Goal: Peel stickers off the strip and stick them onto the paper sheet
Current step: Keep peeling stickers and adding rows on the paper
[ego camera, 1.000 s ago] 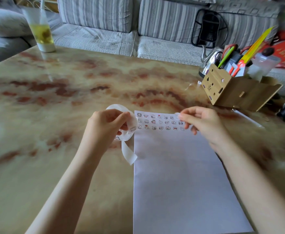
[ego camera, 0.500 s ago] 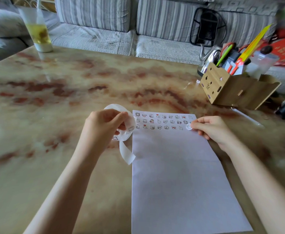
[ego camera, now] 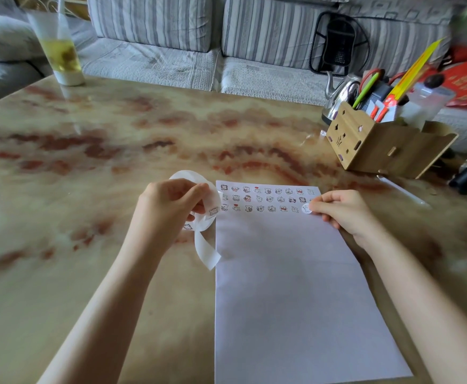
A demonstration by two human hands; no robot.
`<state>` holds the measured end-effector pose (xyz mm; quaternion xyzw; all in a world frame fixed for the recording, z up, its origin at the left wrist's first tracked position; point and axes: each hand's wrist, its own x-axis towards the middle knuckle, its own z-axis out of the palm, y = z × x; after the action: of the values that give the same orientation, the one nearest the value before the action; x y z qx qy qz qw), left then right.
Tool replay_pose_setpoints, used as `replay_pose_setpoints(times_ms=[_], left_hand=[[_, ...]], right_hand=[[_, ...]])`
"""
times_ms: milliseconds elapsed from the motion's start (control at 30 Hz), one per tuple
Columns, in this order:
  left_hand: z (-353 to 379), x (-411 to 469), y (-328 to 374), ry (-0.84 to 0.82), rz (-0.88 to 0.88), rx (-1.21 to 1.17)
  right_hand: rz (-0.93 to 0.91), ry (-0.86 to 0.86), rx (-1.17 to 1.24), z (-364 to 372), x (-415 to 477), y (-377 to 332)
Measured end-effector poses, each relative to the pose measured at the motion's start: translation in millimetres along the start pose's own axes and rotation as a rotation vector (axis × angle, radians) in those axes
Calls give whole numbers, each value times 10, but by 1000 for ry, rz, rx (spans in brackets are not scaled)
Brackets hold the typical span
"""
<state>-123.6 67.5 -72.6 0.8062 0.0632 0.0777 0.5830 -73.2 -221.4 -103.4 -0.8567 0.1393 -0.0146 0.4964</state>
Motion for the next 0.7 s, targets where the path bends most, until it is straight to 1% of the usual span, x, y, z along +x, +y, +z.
replay_pose_setpoints(times_ms=[367, 700], left_hand=[[-3, -9, 11, -1, -9, 0], [-7, -4, 10, 1, -6, 0]], right_hand=[[-14, 26, -24, 40, 1, 15], [-62, 44, -45, 54, 16, 63]])
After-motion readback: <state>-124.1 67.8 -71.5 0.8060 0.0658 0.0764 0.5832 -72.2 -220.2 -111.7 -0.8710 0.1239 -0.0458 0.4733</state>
